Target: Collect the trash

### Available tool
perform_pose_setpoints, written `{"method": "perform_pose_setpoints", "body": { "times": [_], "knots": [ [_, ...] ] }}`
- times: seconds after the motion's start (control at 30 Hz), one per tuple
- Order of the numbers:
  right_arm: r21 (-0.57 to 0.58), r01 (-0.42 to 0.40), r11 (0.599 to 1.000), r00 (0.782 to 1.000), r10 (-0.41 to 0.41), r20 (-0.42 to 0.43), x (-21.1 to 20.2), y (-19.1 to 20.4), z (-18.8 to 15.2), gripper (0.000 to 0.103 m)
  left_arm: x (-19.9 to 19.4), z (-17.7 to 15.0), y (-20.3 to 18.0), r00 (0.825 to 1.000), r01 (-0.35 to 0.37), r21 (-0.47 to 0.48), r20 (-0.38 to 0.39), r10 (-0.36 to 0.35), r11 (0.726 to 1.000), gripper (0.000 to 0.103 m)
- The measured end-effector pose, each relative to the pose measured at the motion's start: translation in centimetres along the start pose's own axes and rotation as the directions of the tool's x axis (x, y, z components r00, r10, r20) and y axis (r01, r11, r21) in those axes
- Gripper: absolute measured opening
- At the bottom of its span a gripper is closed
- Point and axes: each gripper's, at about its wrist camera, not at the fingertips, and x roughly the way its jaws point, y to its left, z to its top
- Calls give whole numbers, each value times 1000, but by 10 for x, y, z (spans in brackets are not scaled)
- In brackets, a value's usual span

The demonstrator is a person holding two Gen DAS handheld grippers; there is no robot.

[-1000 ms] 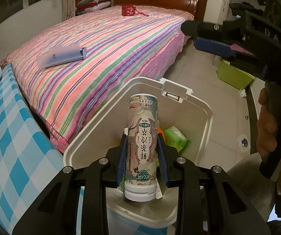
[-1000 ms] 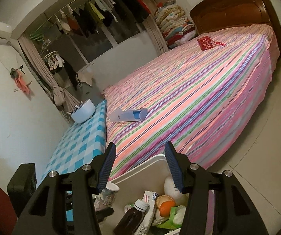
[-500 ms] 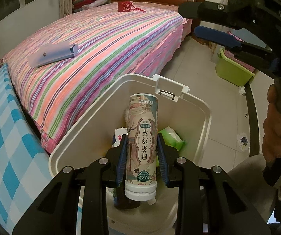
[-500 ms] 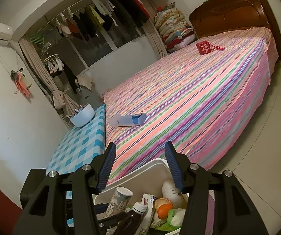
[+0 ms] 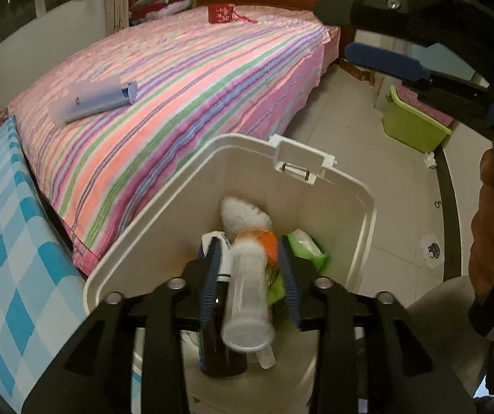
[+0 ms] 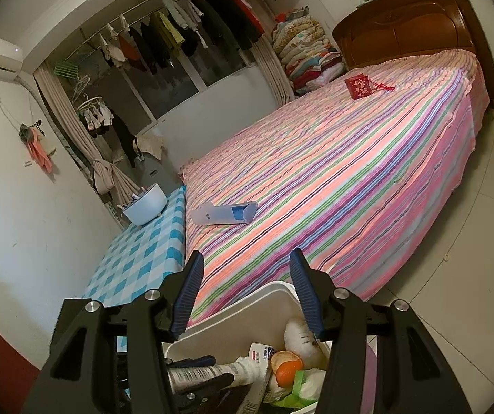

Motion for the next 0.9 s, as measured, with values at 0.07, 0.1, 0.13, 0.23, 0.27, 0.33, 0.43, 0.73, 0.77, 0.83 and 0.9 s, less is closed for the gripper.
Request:
{"method": "perform_pose_setpoints", "body": {
  "times": [0.07, 0.1, 0.13, 0.23, 0.27, 0.33, 0.43, 0.73, 0.77, 0.83, 0.9],
  "knots": [
    [-2, -1, 1000, 1000, 1, -1, 0, 0, 0, 51, -6, 4, -1, 1000, -9, -7, 25, 9, 1000, 74],
    [-2, 1, 1000, 1000, -1, 1, 0, 0, 0, 51, -8, 5, -2, 999, -17, -9, 37, 17, 1000, 80],
    [-2, 1, 1000, 1000, -1, 2, 0, 0, 0, 51, -13, 6, -1, 997, -39, -10, 64, 39, 999, 81],
    [-4, 3, 1000, 1000, -3, 4, -1, 0, 1, 51, -22, 10, 1, 992, -82, -11, 99, 83, 997, 83],
    [-4, 4, 1000, 1000, -4, 4, -1, 0, 1, 51, -23, 10, 2, 992, -82, -14, 100, 83, 997, 83],
    [-4, 3, 1000, 1000, -3, 5, -1, -1, 1, 51, -26, 10, 3, 991, -86, -22, 106, 88, 996, 83],
    [-1, 5, 1000, 1000, -5, 11, -3, -1, 3, 51, -31, 4, 4, 988, -107, -36, 110, 110, 994, 83],
    [-48, 65, 997, 998, -64, 23, -5, 5, -1, 51, -51, -13, 16, 972, -192, -136, 108, 207, 972, 83],
    [-51, 71, 996, 997, -70, 24, -5, 6, -3, 51, -54, -16, 17, 970, -199, -150, 108, 216, 968, 83],
    [-58, 86, 995, 996, -85, 19, -6, 7, -7, 51, -60, -22, 20, 963, -226, -178, 105, 247, 958, 83],
    [-67, 101, 993, 995, -100, 16, -8, 10, -12, 51, -68, -28, 20, 958, -240, -194, 112, 264, 951, 83]
  ]
}}
